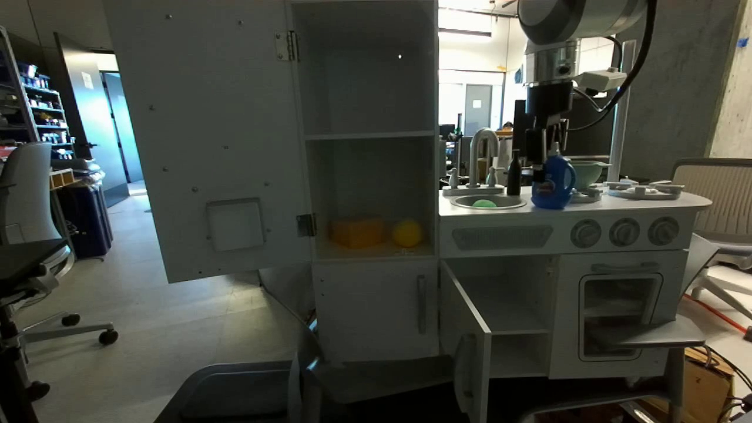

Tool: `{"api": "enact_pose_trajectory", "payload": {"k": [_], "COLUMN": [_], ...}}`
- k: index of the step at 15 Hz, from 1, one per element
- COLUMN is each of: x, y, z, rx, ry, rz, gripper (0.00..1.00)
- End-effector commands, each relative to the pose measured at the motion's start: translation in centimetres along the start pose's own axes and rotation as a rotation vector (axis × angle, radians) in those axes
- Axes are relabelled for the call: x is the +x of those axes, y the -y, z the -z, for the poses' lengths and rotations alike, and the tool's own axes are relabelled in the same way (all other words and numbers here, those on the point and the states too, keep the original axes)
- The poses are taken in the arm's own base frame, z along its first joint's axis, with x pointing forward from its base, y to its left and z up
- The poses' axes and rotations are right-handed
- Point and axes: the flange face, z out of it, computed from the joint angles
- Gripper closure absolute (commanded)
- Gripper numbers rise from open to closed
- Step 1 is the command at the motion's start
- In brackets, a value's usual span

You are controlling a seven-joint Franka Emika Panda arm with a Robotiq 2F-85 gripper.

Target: Put the blue bottle from the counter and green sponge from the sink inside the bottom cabinet, close the cabinet door

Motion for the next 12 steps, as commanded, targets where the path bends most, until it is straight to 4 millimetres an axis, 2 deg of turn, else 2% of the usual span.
{"api": "enact_pose_trajectory", "payload": {"k": [1,3,6,12], "x": [0.5,0.6,0.2,-2.5], "y": [-0.3,-0.2,1.0,6.0], "z": [0.0,0.1,1.5,6.7], "rx": [0.004,0.008,0.025,0.051], "ry": [0.002,0.005,0.01,0.026], "rz": [0.007,0.01,0.045,0.209], "gripper": [0.65,0.78,0.78,0.78]}}
